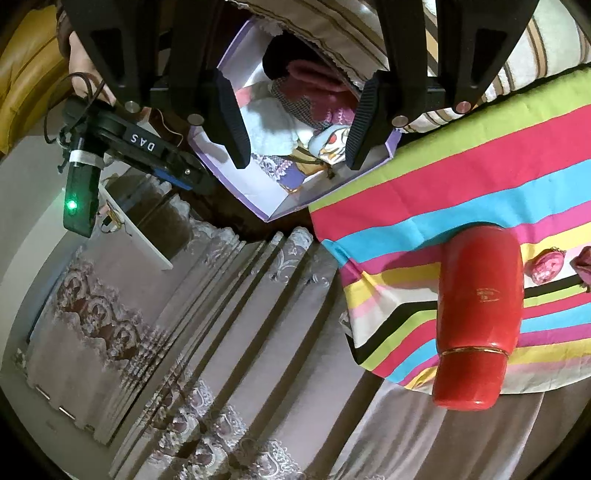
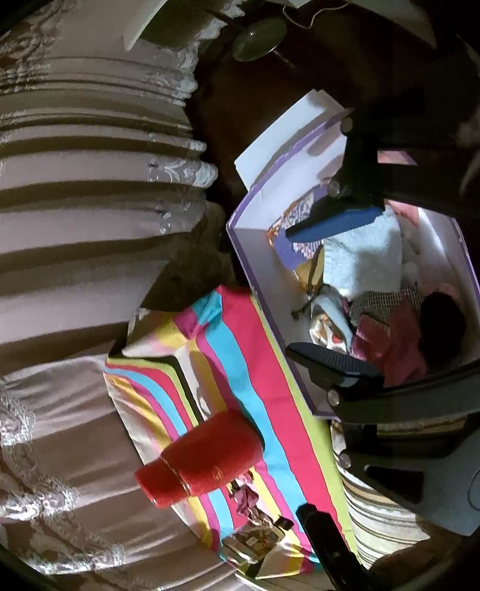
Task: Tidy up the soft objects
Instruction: 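Move both open grippers back over the bed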
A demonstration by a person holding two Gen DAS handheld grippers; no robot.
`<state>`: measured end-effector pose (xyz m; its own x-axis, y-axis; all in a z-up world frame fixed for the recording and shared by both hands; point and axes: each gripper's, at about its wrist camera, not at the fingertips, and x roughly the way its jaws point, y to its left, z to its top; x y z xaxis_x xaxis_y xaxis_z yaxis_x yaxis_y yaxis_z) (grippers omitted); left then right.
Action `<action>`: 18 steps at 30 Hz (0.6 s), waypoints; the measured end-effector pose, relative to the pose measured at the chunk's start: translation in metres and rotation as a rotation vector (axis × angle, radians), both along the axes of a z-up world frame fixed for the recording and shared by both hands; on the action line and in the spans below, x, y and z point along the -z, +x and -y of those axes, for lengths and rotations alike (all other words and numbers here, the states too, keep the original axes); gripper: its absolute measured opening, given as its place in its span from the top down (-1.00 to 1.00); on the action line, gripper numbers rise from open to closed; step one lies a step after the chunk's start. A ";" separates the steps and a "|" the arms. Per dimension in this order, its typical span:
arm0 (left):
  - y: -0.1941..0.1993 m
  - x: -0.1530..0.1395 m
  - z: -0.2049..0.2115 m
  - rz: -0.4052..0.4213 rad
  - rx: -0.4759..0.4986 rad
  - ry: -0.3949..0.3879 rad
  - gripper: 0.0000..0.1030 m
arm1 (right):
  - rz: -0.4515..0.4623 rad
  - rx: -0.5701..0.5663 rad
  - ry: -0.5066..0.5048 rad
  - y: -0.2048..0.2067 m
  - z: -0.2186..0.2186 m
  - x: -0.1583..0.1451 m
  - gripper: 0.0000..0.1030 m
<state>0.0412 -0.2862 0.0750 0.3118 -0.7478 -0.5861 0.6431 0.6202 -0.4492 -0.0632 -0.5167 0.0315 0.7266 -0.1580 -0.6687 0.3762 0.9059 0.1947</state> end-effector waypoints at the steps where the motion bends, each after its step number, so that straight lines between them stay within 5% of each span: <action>1: 0.002 -0.002 -0.003 0.003 -0.008 -0.003 -0.06 | 0.000 -0.009 -0.002 0.001 -0.003 -0.001 -0.17; 18: 0.061 -0.020 -0.096 0.035 -0.241 -0.012 -0.06 | -0.015 -0.256 -0.043 0.040 -0.096 -0.012 -0.17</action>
<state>0.1026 -0.1898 0.0946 0.5021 -0.6557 -0.5638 0.4919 0.7528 -0.4375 -0.0236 -0.4203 0.0431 0.7368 0.0012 -0.6761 0.1364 0.9792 0.1503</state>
